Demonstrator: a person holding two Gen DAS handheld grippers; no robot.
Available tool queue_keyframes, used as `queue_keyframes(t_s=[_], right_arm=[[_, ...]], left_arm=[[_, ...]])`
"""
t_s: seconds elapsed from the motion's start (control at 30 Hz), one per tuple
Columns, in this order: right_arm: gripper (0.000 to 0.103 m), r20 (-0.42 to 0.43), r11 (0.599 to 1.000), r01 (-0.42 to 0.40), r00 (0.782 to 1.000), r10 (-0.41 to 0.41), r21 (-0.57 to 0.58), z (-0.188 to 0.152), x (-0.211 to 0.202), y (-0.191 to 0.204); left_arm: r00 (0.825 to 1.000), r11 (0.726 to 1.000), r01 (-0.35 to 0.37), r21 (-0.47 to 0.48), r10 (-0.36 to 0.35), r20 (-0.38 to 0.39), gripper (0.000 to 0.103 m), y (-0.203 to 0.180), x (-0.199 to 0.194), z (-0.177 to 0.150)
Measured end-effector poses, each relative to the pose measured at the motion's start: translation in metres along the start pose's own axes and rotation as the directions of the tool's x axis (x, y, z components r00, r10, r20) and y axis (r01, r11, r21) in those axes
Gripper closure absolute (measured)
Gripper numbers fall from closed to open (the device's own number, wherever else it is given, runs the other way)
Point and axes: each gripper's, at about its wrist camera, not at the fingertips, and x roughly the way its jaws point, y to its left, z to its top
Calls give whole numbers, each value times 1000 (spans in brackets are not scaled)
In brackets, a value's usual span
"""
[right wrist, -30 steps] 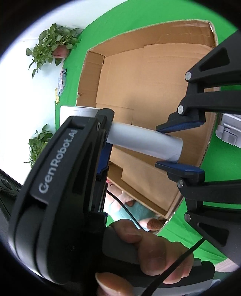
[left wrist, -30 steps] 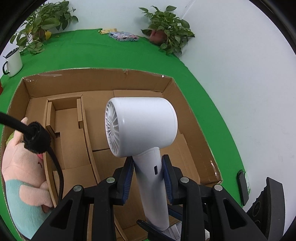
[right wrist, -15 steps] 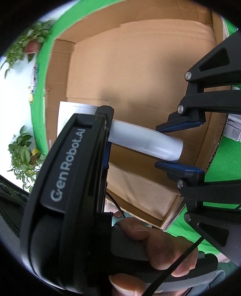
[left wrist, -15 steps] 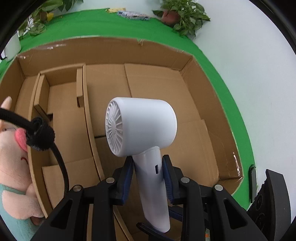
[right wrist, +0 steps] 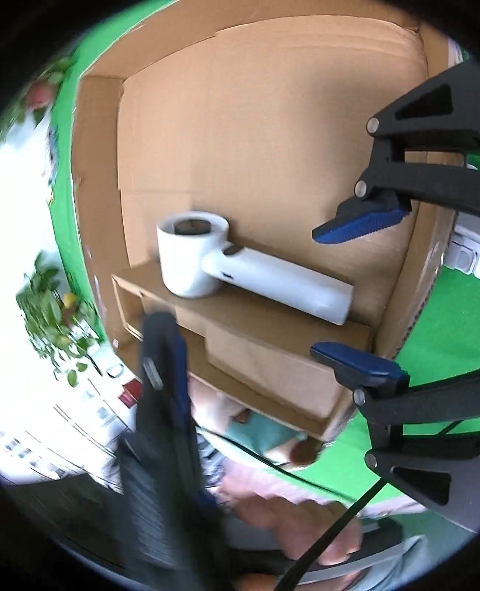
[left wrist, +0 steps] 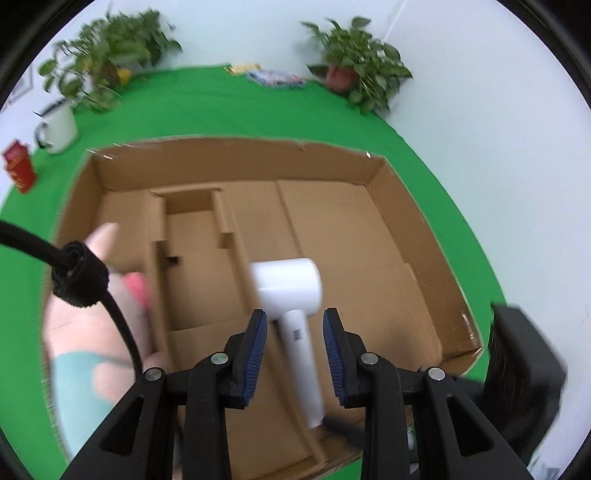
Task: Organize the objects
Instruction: 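Lower the hair dryer into the box beside the insert and open the right gripper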
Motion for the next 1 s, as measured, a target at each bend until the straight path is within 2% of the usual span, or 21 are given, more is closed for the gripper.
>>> queue_keyframes(t_s=[0.13,0.33,0.4,0.43,0.5,0.57,0.73,1.0], right_arm=[[48,-1,998,56,998,-56,-11,14,7,1],[49,-57,994,110,992,-111,-21,37,37,2],[60,-83,991,127,988,-129,-34,39,46,8],[66,-86,990,134,987,-138,-44,38,47,10],[66,-77,984,162,983,-167,-70,35,45,13],[71,-79,976,183,978,-193,-113,32,45,17],[72,-107,966,192,971,-213,-174,25,39,20],[72,-125,966,191,969,-214,-172,17,32,15]], left_arm=[[999,999,-40,2,40,32,72,16,-25,-26],[994,994,-103,20,103,-20,72,33,-7,-61],[994,993,-106,51,107,-18,72,32,-6,-69],[992,990,-125,67,127,-21,72,30,-3,-71],[985,981,-166,97,169,-27,73,25,-1,-75],[982,977,-179,118,185,-36,73,23,0,-79],[984,981,-163,110,169,-48,74,23,-2,-85],[978,972,-191,137,200,-59,74,25,-1,-83]])
